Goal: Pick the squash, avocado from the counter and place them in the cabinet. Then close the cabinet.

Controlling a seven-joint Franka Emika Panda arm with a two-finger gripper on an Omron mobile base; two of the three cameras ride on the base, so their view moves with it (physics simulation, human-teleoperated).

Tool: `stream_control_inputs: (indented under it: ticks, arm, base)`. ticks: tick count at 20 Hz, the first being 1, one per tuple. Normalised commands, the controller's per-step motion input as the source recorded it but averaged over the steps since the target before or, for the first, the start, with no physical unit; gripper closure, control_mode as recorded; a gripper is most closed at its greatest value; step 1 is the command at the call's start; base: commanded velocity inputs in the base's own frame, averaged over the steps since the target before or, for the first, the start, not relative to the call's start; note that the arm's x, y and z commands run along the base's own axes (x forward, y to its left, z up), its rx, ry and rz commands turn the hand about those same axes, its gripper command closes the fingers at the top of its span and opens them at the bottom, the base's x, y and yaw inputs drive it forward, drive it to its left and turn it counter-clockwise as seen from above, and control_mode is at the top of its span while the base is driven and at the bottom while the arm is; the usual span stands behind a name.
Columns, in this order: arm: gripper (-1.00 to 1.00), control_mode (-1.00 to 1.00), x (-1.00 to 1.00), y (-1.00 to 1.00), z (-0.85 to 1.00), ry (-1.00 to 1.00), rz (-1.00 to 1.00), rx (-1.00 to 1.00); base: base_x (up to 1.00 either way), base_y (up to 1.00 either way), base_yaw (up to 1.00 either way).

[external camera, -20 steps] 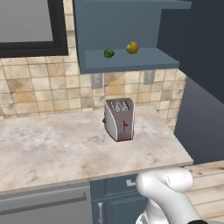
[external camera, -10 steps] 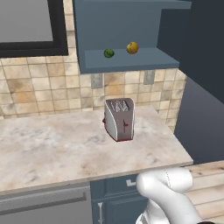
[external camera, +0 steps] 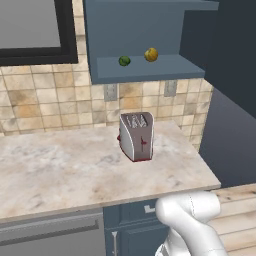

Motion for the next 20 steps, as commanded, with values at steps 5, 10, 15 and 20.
stream_control_inputs:
  ticks: [5, 10, 15, 20]
  arm:
    - [-1.00, -1.00, 1.00, -0.73, 0.00, 0.09, 0.00, 0.30]
    - [-1.00, -1.00, 0.99, -0.10, 0.00, 0.18, 0.09, 0.21]
    - [-1.00, -1.00, 0.72, 0.27, 0.03, 0.15, 0.26, 0.10]
    - [-1.00, -1.00, 0.07, 0.50, 0.32, 0.00, 0.28, 0.05]
  base:
    - [0.00, 0.00, 0.00]
    - [0.00, 0.00, 0.00]
    - [0.00, 0.00, 0.00]
    - [0.00, 0.00, 0.00]
